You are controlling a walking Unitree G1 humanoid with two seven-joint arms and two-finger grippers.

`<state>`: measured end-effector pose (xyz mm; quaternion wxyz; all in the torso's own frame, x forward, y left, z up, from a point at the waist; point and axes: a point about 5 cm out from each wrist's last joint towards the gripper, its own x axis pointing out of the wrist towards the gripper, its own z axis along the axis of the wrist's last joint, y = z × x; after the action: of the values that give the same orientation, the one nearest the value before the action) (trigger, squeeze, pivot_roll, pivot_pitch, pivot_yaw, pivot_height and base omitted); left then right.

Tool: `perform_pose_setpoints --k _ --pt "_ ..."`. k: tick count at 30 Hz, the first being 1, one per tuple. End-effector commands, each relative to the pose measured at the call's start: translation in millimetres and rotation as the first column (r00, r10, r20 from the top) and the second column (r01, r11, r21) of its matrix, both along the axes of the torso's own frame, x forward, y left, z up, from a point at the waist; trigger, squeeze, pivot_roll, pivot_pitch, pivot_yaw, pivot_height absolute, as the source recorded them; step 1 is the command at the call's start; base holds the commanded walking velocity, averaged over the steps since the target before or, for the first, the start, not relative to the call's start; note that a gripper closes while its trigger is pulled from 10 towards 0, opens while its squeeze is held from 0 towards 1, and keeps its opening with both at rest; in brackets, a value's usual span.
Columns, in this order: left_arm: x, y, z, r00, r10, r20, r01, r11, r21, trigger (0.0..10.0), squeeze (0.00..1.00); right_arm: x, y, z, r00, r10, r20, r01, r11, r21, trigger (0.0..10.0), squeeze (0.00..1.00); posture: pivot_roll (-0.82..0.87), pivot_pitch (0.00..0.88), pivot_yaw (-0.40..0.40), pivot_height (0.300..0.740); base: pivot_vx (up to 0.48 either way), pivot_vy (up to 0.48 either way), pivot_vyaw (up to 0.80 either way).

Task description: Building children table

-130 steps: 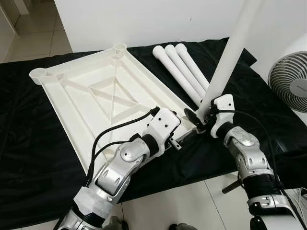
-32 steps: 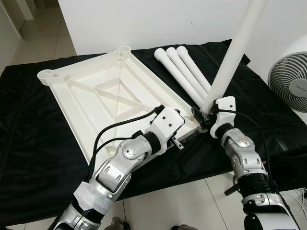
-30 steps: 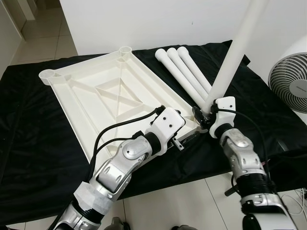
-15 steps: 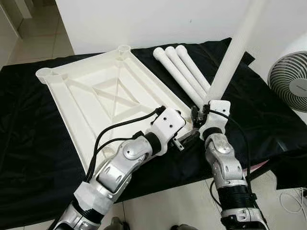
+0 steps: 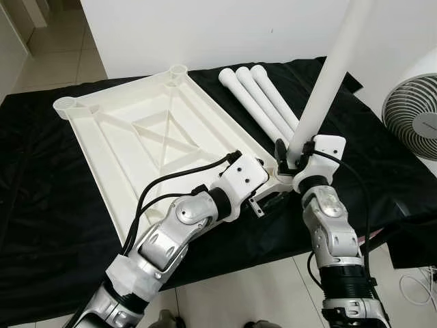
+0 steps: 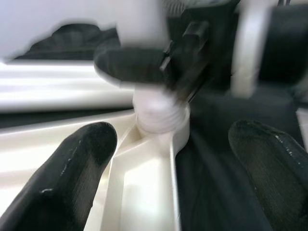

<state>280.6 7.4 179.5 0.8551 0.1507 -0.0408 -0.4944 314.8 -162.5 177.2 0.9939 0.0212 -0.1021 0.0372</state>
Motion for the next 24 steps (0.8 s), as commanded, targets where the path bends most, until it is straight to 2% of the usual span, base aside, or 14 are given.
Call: perform_pose_setpoints --k 1,5,8,12,13,15,22,24 --pt "12.1 7.4 -8.8 0.992 0.122 -0.028 -0.121 0.991 0.052 10.0 0.00 -7.3 1.6 3.6 0.997 0.067 0.041 -0.067 0.998 0.000 10.0 0.00 -0.11 0.086 0.037 0.740 0.000 0.000 0.00" --pt "22.8 13.5 -9.6 0.981 0.180 -0.066 -0.176 0.982 0.064 10.0 0.00 -17.9 -1.4 2.3 0.991 0.120 0.064 -0.120 0.993 0.001 10.0 0.00 -0.11 0.094 0.039 0.740 0.000 0.000 0.00" --pt "25.4 15.4 -10.3 0.977 0.198 -0.080 -0.193 0.979 0.072 10.0 0.00 -20.4 -2.4 1.6 0.990 0.126 0.063 -0.126 0.992 0.001 10.0 0.00 -0.12 0.098 0.044 0.740 0.000 0.000 0.00" --pt "37.1 29.0 -18.0 0.955 0.280 -0.103 -0.264 0.954 0.139 10.0 0.00 -31.0 -13.3 -2.1 0.992 0.108 0.058 -0.108 0.994 0.006 10.0 0.00 -0.13 0.107 0.060 0.740 0.000 0.000 0.00" --pt "37.1 29.0 -18.0 0.955 0.280 -0.103 -0.264 0.954 0.139 10.0 0.00 -31.0 -13.3 -2.1 0.992 0.108 0.058 -0.108 0.994 0.006 10.0 0.00 -0.13 0.107 0.060 0.740 0.000 0.000 0.00" --pt "39.9 36.1 -23.2 0.948 0.301 -0.105 -0.277 0.941 0.195 10.0 0.00 -34.4 -24.6 -6.2 0.998 0.056 0.043 -0.055 0.998 -0.011 10.0 0.00 -0.14 0.116 0.072 0.740 0.000 0.000 0.00" --pt "37.8 39.7 -35.1 0.942 0.307 -0.140 -0.263 0.928 0.264 10.0 0.00 -36.0 -31.3 -5.0 0.998 0.023 0.051 -0.022 1.000 -0.015 10.0 0.00 -0.15 0.123 0.084 0.740 0.000 0.000 0.00" --pt "43.0 47.4 -43.8 0.921 0.369 -0.122 -0.315 0.893 0.321 10.0 0.00 -37.1 -31.6 -4.0 0.998 0.018 0.056 -0.017 1.000 -0.012 10.0 0.00 -0.15 0.126 0.089 0.740 0.000 0.000 0.00"
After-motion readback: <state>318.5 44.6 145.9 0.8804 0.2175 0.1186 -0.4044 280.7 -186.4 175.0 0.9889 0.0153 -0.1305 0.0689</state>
